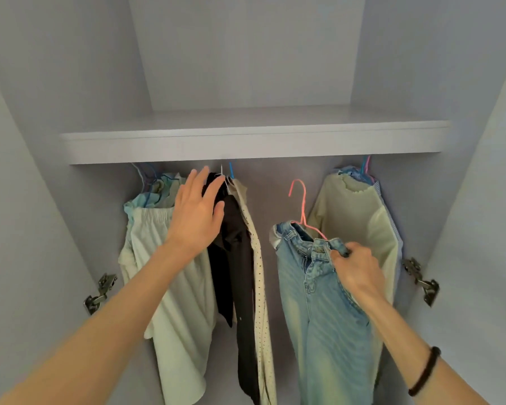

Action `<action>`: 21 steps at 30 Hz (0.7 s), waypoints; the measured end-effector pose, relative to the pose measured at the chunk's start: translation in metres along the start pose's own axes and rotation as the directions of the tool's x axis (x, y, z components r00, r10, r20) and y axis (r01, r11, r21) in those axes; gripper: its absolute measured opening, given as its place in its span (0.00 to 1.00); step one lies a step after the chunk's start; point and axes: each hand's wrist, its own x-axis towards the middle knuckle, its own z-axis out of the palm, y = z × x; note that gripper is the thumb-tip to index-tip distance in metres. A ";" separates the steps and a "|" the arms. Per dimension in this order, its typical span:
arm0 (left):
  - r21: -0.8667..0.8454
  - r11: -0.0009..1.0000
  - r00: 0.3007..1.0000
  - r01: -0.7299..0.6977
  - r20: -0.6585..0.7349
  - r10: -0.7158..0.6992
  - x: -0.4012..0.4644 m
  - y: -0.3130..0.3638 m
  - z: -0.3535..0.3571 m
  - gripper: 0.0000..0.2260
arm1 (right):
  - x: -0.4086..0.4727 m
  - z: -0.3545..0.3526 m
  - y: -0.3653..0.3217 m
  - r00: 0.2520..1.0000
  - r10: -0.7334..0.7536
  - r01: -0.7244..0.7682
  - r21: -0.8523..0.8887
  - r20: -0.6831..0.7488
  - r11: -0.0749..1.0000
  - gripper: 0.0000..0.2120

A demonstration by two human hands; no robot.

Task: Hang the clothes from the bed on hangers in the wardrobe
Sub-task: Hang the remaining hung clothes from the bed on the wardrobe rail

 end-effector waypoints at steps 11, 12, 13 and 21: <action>0.209 0.977 0.994 0.035 -0.109 -0.012 0.079 -0.050 -0.002 0.25 | 0.086 0.094 -0.074 0.997 -0.032 0.008 0.324 0.068 0.946 0.11; 0.221 0.975 0.994 0.028 -0.108 -0.004 0.081 -0.054 -0.004 0.25 | 0.091 0.100 -0.079 0.997 -0.043 0.016 0.351 0.069 0.936 0.11; 0.232 0.973 0.994 0.014 -0.105 0.011 0.082 -0.057 -0.005 0.24 | 0.095 0.106 -0.085 0.996 -0.053 0.024 0.375 0.069 0.927 0.12; 0.220 0.974 0.978 -0.046 -0.189 0.088 0.085 -0.068 -0.001 0.22 | 0.122 0.140 -0.132 0.995 -0.082 0.048 0.462 0.054 0.885 0.10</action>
